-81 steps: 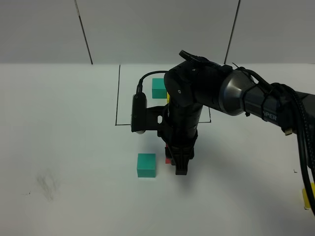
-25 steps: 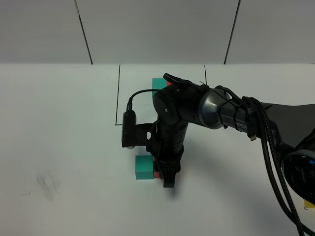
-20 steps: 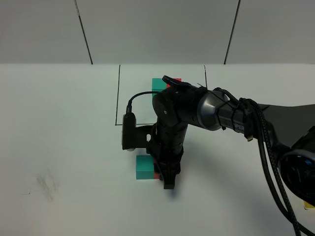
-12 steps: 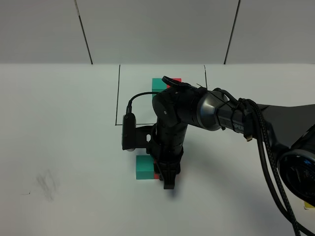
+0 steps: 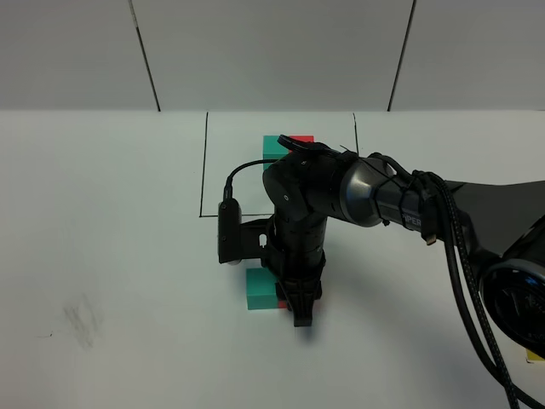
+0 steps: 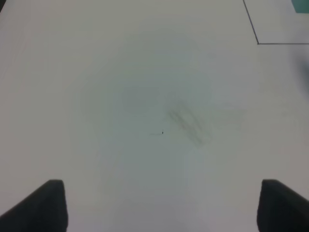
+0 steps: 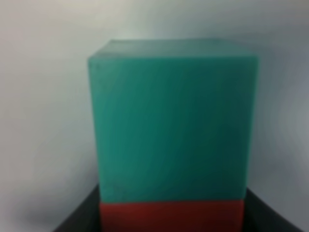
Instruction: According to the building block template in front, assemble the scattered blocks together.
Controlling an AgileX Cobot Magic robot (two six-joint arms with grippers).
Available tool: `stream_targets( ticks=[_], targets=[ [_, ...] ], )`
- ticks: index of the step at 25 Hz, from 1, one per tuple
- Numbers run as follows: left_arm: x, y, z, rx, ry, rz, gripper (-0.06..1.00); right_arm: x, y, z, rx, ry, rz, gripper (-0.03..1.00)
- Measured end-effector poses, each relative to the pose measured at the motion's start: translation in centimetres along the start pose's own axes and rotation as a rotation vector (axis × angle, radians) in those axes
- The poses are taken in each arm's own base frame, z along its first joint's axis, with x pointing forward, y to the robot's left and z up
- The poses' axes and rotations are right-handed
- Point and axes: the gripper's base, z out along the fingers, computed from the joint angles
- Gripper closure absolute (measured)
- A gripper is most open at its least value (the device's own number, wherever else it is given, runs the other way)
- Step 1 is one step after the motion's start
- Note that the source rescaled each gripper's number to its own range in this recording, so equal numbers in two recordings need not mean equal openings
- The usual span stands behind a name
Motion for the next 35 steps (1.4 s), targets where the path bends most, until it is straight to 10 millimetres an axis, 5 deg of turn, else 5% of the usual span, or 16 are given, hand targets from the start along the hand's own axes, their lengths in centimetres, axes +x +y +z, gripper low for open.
stream_targets(
  ticks=[13, 19, 24, 28, 35],
  targets=[
    [0.0, 0.0, 0.0, 0.000, 0.000, 0.000, 0.13, 0.0, -0.1, 0.0, 0.014, 0.000, 0.000, 0.91],
    [0.0, 0.0, 0.0, 0.000, 0.000, 0.000, 0.13, -0.2, -0.9, -0.9, 0.038, -0.004, 0.030, 0.54],
    [0.0, 0.0, 0.0, 0.000, 0.000, 0.000, 0.13, -0.3, -1.6, -3.8, 0.032, 0.031, 0.123, 0.32],
    [0.0, 0.0, 0.0, 0.000, 0.000, 0.000, 0.13, 1.5, -2.2, -7.5, 0.055, -0.015, 0.408, 0.29],
    [0.0, 0.0, 0.0, 0.000, 0.000, 0.000, 0.13, 8.3, -1.9, -12.3, 0.175, -0.103, 0.927, 0.29]
  ],
)
